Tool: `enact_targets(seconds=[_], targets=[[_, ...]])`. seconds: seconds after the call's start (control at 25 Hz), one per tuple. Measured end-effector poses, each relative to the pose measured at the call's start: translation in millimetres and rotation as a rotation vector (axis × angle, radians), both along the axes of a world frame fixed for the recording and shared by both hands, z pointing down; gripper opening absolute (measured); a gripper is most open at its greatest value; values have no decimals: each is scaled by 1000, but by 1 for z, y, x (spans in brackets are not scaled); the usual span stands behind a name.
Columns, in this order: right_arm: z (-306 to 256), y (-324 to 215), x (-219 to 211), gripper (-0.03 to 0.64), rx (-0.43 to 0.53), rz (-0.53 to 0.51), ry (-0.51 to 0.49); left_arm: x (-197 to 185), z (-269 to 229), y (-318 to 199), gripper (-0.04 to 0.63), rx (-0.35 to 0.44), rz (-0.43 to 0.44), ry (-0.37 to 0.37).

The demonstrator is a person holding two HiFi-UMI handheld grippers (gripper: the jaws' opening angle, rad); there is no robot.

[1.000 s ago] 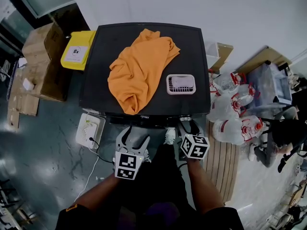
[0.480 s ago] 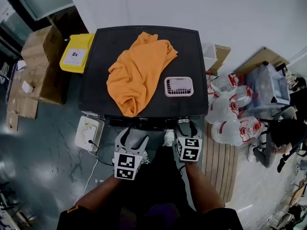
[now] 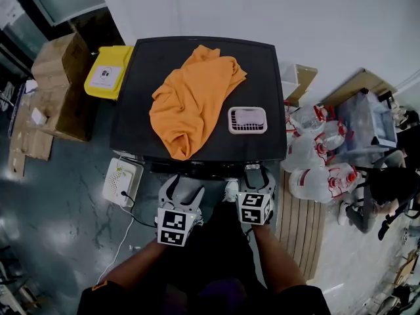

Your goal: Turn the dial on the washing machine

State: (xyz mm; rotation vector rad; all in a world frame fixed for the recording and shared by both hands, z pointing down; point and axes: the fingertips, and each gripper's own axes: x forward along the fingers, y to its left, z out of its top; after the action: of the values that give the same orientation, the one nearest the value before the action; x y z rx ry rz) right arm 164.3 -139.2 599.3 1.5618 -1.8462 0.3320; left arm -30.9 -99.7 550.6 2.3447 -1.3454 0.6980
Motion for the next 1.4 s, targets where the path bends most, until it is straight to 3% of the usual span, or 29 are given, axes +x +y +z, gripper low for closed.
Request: enact_targets(seconds=[0.12,0.36,0.48,0.64,0.84,1.0,1.2,1.4], targets=[[3,1,2,275,-20,42,-136,0,1,2,301,-5,3,6],[5,-1,8,278,-88,141,-520,4,3,0,301,-16,9,6],[5,-2,8,280,-89,163,-562,2,4,0,301,-18,7,6],[5,-2,7,282,-77,142,-465,1,4,0,301,-18,4,8],[-1,3,4,291,-33,60,-143,2,2,-2,301,-16,5,15],[-5,4,3,293,-4,19,17,3,2,-1,301,-16,13,14],[-5,1,-1,291,7,-24,93,4,4,-1,300,-15,15,9],[-3,1,-2,275,-5,-11,58,1,5,-1,299,-18,14,6]])
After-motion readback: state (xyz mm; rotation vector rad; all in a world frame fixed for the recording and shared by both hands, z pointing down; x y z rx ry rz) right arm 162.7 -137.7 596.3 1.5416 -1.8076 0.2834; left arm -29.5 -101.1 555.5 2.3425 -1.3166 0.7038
